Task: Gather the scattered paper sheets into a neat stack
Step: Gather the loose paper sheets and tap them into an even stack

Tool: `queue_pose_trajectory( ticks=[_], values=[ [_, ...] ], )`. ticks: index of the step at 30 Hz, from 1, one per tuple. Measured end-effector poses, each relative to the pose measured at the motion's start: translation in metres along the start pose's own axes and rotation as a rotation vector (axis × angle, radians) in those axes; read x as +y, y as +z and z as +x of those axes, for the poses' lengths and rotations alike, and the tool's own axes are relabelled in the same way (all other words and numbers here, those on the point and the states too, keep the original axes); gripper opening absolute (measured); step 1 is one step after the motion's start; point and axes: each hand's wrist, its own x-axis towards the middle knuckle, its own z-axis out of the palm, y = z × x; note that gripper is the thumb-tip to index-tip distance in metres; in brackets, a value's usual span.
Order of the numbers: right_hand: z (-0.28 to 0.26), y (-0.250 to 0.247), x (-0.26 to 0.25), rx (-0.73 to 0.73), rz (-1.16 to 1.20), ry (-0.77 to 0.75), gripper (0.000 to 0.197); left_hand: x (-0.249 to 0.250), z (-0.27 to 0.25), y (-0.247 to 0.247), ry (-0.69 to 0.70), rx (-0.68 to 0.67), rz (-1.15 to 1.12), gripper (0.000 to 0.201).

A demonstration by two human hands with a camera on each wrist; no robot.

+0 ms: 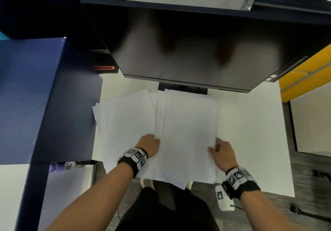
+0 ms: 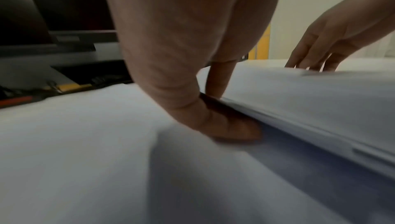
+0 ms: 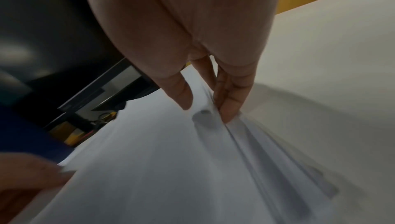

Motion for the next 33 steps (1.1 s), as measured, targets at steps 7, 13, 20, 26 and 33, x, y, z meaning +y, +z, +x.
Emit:
queue_pose_trajectory(
  ticks=[7, 13, 20, 26, 33],
  values=[
    [0.027, -0.033, -0.019, 0.093, 0.057, 0.105, 0.053, 0.020, 0.016, -0.015, -0.020, 0.131, -0.107, 0.057],
    [0.107, -0.052, -0.063, 0.152, 0.144, 0.107, 0.053, 0.073, 0.072, -0.049, 0.012, 0.329, -0.106, 0.026],
    [0.113, -0.040, -0.070, 0.111, 0.174, 0.078, 0.062, 0.069, 0.063, -0.038, 0.161, 0.390, -0.222, 0.026],
    [0.086, -0.046, -0.035, 0.156, 0.264, 0.109, 0.061, -0.034, 0.038, -0.067, -0.127, 0.626, -0.305, 0.060],
    [0.062, -0.031, -0.008, 0.138, 0.335, 0.090, 0.060, -0.102, 0.041, -0.089, -0.528, 0.514, -0.417, 0.113]
  ],
)
